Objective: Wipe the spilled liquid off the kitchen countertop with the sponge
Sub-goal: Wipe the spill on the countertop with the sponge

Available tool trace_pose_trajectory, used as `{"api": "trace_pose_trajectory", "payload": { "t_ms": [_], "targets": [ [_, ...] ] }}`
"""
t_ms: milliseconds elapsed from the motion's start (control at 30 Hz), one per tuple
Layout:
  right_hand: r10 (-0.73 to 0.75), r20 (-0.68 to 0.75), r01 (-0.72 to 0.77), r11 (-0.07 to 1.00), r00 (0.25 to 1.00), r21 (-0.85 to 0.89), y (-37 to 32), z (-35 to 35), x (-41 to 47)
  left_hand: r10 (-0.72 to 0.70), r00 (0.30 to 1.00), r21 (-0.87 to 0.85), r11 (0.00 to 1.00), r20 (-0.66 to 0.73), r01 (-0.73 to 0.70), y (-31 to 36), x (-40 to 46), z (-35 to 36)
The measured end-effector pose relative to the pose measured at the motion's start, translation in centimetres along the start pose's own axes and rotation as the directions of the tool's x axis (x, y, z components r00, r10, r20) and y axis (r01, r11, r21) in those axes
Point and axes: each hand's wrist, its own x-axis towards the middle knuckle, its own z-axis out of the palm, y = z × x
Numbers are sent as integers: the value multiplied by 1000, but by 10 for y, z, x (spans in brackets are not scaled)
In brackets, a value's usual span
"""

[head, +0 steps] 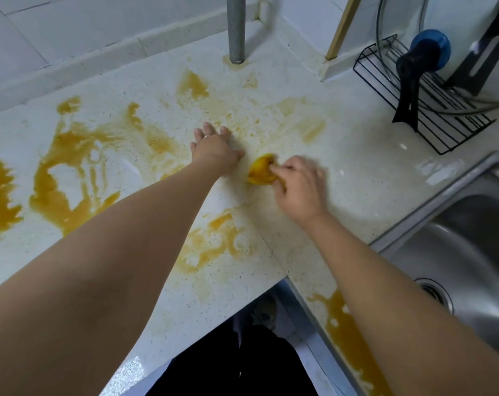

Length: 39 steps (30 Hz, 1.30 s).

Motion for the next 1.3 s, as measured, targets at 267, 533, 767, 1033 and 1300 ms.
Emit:
{"api": "trace_pose_trajectory", "payload": {
  "t_ms": [267,533,767,1033,1300],
  "targets": [
    [64,-34,-63,997,997,32,14,3,17,-20,999,7,1000,-26,21,10,10,-2],
    [425,-115,-419,905,898,71,63,-19,101,-92,996,-29,995,-20,91,17,36,-13],
    [68,-90,-60,994,994,86,31,3,121,-56,998,0,998,-19,56,11,43,-14],
    [-39,-65,45,995,997,91,28,8,136,-25,998,37,999,-58,27,7,44,-11],
    [-97,-9,98,993,995,61,12,14,142,-25,999,22,999,-47,26,6,45,-9]
  ]
}}
